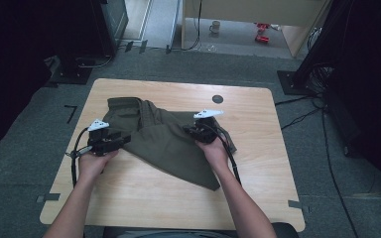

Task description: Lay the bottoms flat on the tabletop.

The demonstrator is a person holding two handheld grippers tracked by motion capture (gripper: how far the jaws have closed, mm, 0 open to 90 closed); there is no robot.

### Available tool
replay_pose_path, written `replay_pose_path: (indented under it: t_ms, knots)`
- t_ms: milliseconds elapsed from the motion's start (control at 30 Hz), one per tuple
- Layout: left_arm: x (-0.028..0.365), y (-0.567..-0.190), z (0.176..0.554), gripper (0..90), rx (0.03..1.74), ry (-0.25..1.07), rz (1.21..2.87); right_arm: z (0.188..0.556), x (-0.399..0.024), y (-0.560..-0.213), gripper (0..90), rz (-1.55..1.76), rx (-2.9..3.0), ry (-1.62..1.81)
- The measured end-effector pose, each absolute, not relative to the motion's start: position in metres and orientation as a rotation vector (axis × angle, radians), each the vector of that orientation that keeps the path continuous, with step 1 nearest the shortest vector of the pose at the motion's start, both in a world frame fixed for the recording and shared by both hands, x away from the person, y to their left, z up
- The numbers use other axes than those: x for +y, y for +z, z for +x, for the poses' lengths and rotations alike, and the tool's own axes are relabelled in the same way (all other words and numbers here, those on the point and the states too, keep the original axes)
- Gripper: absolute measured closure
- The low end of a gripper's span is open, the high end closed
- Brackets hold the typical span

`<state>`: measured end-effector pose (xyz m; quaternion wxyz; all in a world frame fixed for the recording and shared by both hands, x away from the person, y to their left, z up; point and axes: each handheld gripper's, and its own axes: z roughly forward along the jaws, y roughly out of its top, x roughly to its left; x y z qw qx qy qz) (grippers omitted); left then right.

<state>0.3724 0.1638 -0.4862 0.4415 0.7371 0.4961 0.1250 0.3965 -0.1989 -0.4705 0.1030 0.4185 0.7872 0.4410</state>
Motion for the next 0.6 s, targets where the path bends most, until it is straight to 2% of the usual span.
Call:
replay_pose_path:
  t_ms: [600]
  knots:
    - [0.159, -0.482, 0.369, 47.4, 1.211, 0.322, 1.832, 0.317, -0.130, -0.487, 89.2, 0.958, 2.508, 1.355]
